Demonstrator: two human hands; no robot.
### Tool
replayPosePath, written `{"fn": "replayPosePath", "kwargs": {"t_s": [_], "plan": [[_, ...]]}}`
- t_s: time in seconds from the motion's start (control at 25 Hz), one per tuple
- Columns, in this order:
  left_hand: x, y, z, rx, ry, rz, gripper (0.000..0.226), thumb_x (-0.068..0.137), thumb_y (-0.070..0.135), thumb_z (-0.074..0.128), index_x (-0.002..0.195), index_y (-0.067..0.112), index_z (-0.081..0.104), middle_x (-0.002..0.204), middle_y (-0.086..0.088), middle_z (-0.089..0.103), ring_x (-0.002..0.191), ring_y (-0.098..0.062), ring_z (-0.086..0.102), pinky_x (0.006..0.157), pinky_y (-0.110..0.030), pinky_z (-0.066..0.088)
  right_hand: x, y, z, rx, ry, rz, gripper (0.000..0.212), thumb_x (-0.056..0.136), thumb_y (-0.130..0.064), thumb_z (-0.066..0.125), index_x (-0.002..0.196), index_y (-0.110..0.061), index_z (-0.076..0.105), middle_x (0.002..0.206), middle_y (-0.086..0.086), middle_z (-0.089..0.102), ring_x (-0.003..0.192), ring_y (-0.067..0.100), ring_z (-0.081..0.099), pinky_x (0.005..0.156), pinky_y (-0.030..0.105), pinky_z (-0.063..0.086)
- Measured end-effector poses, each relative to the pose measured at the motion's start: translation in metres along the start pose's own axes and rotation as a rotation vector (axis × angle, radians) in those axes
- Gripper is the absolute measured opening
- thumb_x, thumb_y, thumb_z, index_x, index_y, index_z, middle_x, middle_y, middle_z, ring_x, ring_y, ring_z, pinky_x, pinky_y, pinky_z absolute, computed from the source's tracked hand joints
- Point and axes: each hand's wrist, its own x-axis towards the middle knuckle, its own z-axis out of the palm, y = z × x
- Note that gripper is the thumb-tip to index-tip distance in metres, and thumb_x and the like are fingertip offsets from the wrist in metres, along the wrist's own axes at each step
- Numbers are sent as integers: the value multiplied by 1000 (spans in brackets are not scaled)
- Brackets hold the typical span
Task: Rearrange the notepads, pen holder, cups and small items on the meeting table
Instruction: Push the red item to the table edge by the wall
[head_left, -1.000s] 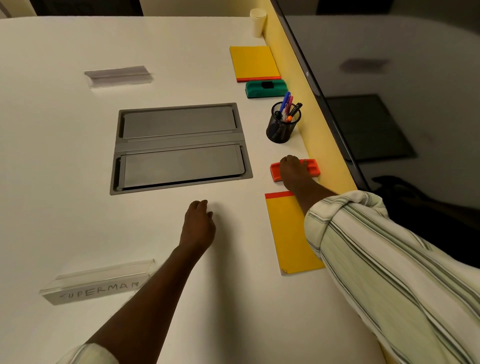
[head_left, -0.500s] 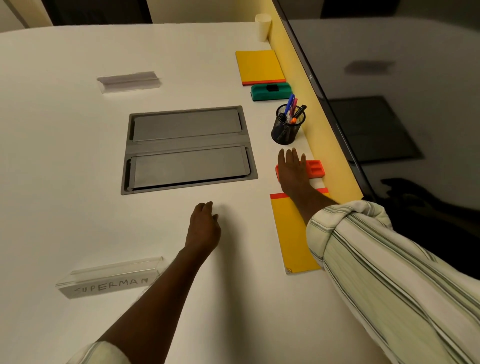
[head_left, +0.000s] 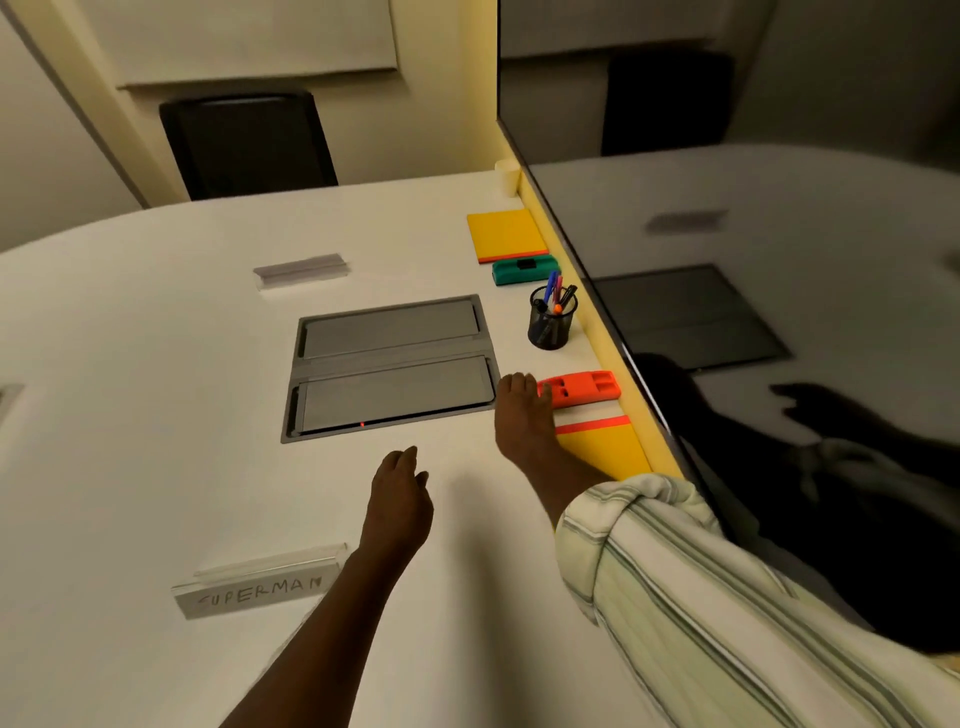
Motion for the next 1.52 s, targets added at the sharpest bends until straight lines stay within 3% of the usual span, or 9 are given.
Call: {"fn": "replayPosePath", "kwargs": {"t_s": [0.36,0.64,1.12,1.52], "plan": [[-74,14,-66,31,161,4,45,98,13,44,142,4,37,142,-14,44,133,-28,39,108,-34,32,-73,-47,-65,130,-2,-155,50,82,-19,61,127,-7,44,124,13,50,114,28,47,98,46,39],[-137,0,-135,147,208,-26,48,99,19,42,144,5,32,143,-14,43,134,-27,36,108,-32,29,-135,-102,-95,250,52,-294,35,91,-26,49,123,-11,48,122,10,51,113,28,47,92,43,39],[-311,-72,-252,268,398,-155,50,98,39,39,131,1,43,125,-16,53,121,-31,43,99,-37,36,-294,-231,-178,392,157,-531,38,99,-35,36,121,-7,47,122,13,51,114,32,46,92,46,39],[-471,-160,-342,255,614,-328,55,98,43,37,136,4,41,135,-14,48,127,-27,40,104,-34,33,-448,-353,-236,500,218,-836,40,99,-40,35,118,-7,47,114,13,53,108,33,49,86,45,41]]}}
